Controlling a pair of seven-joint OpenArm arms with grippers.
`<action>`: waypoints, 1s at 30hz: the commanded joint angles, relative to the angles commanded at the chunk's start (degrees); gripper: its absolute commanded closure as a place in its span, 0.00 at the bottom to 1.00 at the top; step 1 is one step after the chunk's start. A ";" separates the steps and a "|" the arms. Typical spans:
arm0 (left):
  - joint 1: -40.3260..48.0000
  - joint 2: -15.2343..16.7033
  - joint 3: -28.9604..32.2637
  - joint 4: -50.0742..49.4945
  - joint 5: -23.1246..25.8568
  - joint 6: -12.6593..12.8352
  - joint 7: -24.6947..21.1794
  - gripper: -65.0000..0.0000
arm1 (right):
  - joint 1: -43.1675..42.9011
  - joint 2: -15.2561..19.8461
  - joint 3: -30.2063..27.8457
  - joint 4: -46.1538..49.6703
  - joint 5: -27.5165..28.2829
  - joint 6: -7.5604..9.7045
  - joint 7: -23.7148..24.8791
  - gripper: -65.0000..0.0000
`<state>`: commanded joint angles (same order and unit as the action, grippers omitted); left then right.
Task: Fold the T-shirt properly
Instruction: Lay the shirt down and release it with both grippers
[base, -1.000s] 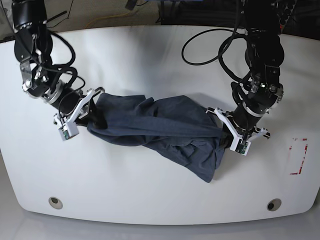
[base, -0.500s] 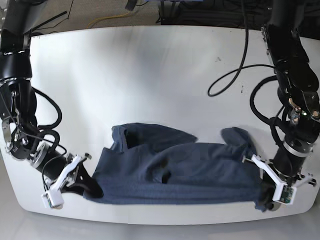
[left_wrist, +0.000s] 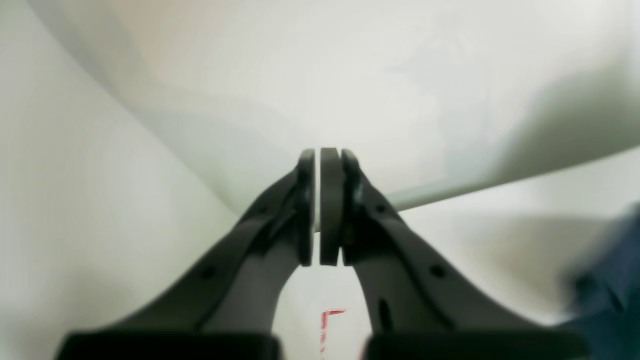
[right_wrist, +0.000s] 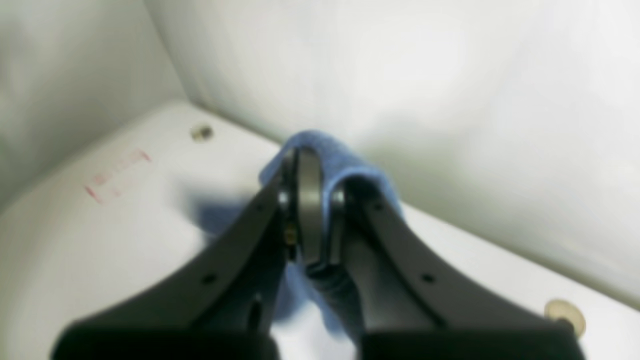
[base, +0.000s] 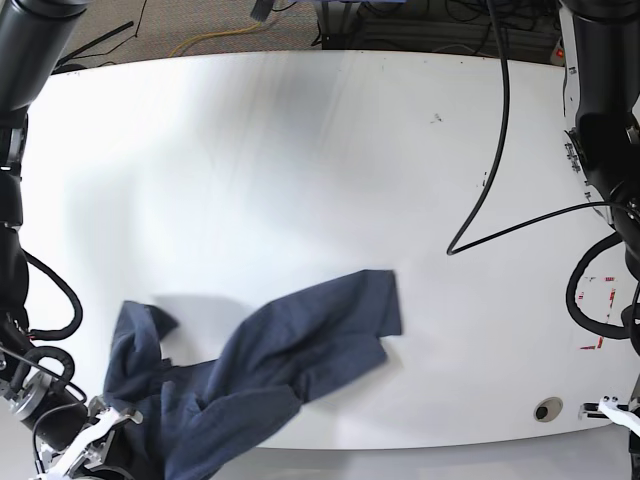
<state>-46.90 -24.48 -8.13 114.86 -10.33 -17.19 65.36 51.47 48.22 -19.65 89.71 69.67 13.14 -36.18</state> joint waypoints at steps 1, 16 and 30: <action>0.18 0.00 0.00 0.00 0.00 -0.62 0.00 1.00 | -0.97 0.00 0.09 0.26 0.26 0.00 0.00 1.00; 24.70 11.16 -4.92 -0.09 0.26 -3.96 -3.60 0.99 | -21.80 -2.64 8.62 3.52 0.18 0.35 0.18 1.00; 34.55 17.76 -5.71 -2.02 0.35 -3.87 -5.19 0.99 | -29.54 -8.79 8.18 4.13 -6.51 0.53 0.00 1.00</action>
<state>-12.35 -6.73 -13.85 112.84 -9.98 -21.05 60.18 21.93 39.43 -11.47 93.85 63.16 13.67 -36.18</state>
